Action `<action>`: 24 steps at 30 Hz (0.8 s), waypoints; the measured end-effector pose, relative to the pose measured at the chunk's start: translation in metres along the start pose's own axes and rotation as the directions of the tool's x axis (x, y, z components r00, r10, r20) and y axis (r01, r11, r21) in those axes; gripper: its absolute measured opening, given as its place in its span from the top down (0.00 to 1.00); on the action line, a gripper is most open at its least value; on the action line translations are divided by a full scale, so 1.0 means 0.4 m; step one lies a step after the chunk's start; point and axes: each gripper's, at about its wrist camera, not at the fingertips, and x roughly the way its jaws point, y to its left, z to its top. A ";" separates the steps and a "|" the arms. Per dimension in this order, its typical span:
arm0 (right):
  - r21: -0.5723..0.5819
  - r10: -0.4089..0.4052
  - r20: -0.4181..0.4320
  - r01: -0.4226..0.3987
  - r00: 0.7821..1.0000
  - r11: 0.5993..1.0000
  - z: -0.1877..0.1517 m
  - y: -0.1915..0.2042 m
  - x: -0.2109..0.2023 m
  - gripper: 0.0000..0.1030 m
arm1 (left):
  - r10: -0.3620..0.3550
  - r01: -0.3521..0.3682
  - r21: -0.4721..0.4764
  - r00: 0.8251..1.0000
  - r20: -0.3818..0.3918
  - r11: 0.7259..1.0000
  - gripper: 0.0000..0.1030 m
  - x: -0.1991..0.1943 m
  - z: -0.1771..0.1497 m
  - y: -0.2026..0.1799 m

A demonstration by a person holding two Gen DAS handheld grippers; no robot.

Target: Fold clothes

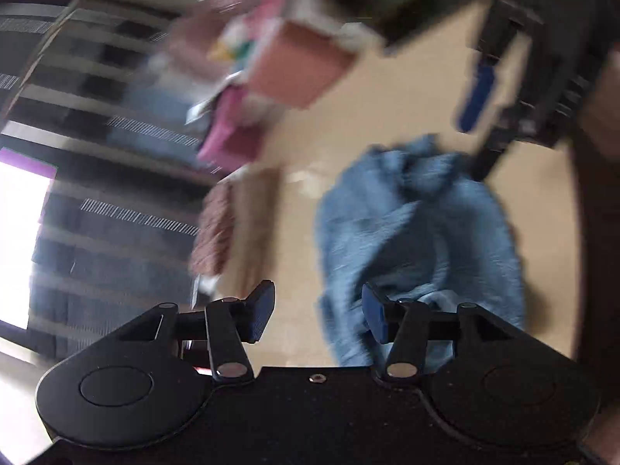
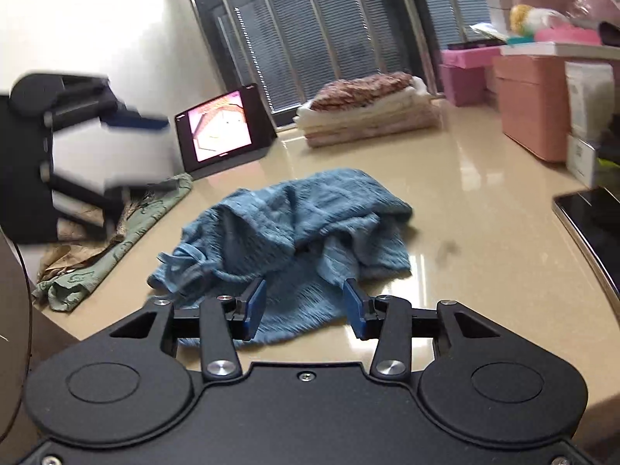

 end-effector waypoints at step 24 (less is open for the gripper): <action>0.006 -0.016 -0.005 0.016 1.000 1.000 -0.001 -0.050 0.001 0.55 | 0.420 -0.413 -0.140 0.907 0.028 0.900 0.97 0.063 0.059 0.188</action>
